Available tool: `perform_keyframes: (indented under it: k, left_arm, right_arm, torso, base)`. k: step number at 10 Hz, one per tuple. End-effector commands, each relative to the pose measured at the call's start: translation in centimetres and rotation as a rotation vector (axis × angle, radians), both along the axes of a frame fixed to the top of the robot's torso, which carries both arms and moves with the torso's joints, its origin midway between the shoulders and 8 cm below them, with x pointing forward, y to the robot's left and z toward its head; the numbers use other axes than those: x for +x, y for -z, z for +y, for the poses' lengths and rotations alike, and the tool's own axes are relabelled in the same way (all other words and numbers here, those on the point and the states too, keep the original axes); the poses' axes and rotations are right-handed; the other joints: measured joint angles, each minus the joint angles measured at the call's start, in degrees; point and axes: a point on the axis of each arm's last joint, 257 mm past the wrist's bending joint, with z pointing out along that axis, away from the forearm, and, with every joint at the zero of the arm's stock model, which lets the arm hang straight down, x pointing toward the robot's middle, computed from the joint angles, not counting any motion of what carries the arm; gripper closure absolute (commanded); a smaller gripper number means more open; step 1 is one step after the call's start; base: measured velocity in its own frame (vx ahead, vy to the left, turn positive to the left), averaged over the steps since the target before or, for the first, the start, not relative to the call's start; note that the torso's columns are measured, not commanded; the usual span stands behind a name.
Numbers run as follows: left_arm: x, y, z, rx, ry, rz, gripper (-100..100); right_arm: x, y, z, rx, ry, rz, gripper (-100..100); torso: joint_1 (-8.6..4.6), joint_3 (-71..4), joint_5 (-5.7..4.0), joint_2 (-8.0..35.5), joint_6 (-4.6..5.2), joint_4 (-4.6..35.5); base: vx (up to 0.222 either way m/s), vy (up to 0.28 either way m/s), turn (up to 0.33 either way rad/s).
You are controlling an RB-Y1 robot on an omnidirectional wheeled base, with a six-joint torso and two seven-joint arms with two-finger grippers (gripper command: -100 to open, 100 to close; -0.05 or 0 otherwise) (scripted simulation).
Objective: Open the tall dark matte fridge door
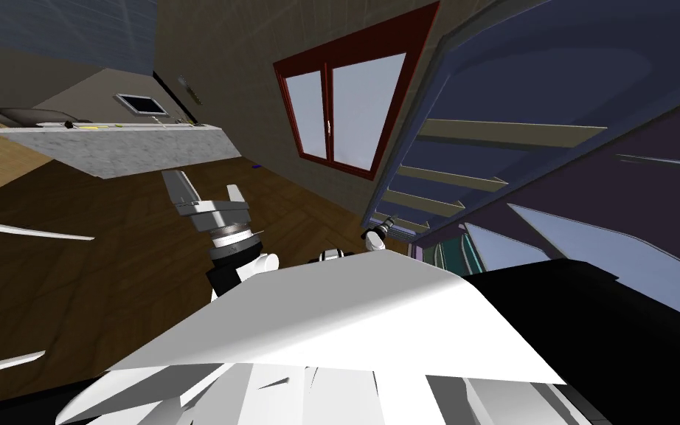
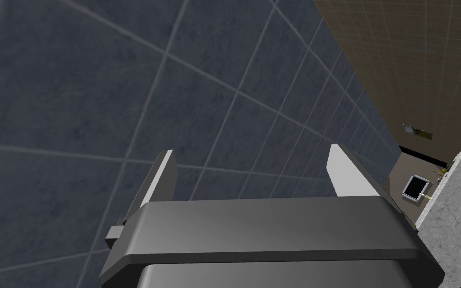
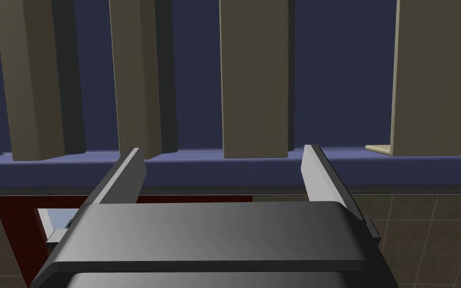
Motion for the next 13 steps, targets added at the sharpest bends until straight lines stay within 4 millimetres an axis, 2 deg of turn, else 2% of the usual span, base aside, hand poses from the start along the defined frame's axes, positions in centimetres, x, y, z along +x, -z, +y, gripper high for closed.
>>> perform_keyframes:
  k: [1, 8, 9, 10, 13]
  left_arm:
    - [0.0, 0.0, 0.0, 0.000, 0.000, 0.000, 0]
    - [0.0, 0.0, 0.0, 0.000, 0.000, 0.000, 0]
    - [0.0, 0.0, 0.0, 0.000, 0.000, 0.000, 0]
    - [0.0, 0.0, 0.0, 0.000, 0.000, 0.000, 0]
    - [0.0, 0.0, 0.0, 0.000, 0.000, 0.000, 0]
  right_arm:
    - [0.6, -1.1, 0.6, -0.007, 0.026, 0.003, -100]
    - [1.8, -4.9, 2.5, -0.001, 0.116, 0.008, -100]
    - [1.8, -4.6, 2.4, -0.001, 0.106, 0.004, -100]
    - [1.8, -4.7, 2.4, -0.003, 0.109, 0.007, 0]
    - [1.8, -4.7, 2.4, -0.003, 0.109, 0.007, 0]
  torso:
    - [-0.04, 0.0, -0.02, -0.1, 0.03, 0.0]
    - [-0.12, 0.0, -0.05, -0.1, 0.03, 0.0]
    - [-0.11, 0.0, -0.04, -0.1, 0.03, 0.0]
    - [-0.05, -0.1, -0.03, -0.2, 0.05, 0.0]
    - [-0.13, -0.1, -0.05, -0.1, 0.02, 0.0]
  base:
    - [-0.060, -0.061, 0.118]
    - [-0.076, -0.071, 0.124]
    - [-0.036, -0.031, 0.022]
    - [-0.008, -0.006, -0.005]
    - [0.000, 0.000, 0.000]
